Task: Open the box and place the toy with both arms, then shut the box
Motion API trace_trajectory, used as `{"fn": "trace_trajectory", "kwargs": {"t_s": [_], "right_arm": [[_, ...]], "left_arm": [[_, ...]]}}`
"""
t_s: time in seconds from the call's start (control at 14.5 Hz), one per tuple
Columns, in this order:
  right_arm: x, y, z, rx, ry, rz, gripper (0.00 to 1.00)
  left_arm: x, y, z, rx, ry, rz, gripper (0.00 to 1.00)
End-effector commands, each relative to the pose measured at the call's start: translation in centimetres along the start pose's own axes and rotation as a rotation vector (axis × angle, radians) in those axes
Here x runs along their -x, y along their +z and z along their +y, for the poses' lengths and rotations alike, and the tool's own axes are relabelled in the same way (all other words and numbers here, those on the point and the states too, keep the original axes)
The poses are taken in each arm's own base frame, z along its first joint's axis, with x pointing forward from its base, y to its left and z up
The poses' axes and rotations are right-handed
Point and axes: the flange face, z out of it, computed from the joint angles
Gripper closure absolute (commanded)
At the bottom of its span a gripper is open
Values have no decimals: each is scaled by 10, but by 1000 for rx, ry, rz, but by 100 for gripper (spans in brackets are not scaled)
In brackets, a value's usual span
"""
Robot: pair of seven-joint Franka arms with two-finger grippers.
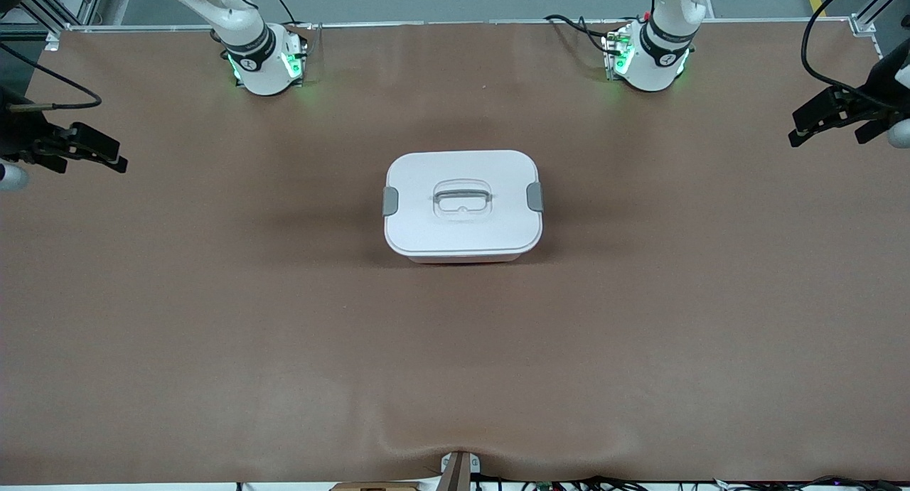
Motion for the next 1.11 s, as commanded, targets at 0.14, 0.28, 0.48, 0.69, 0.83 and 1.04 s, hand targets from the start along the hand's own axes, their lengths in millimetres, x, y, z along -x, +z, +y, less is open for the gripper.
{"fn": "trace_trajectory", "kwargs": {"t_s": [0.14,0.28,0.48,0.69,0.83,1.04], "right_arm": [[3,-4,0,-6,15,3,0],[4,-5,0,-6,15,5,0],[4,-5,0,-6,15,5,0],[3,-4,-1,-6,14,3,0],[3,-4,0,-6,15,3,0],[3,-4,0,-6,15,3,0]], "left_arm": [[7,-2,-13,-3,-14,13,0],[7,-3,-15,-4,-25,16,0],[8,-6,-28,-3,-50,21,0],[8,-6,-28,-2,-64,21,0],[9,-6,-26,-3,-61,20,0],[6,-5,-22,-1,-45,19,0]]}}
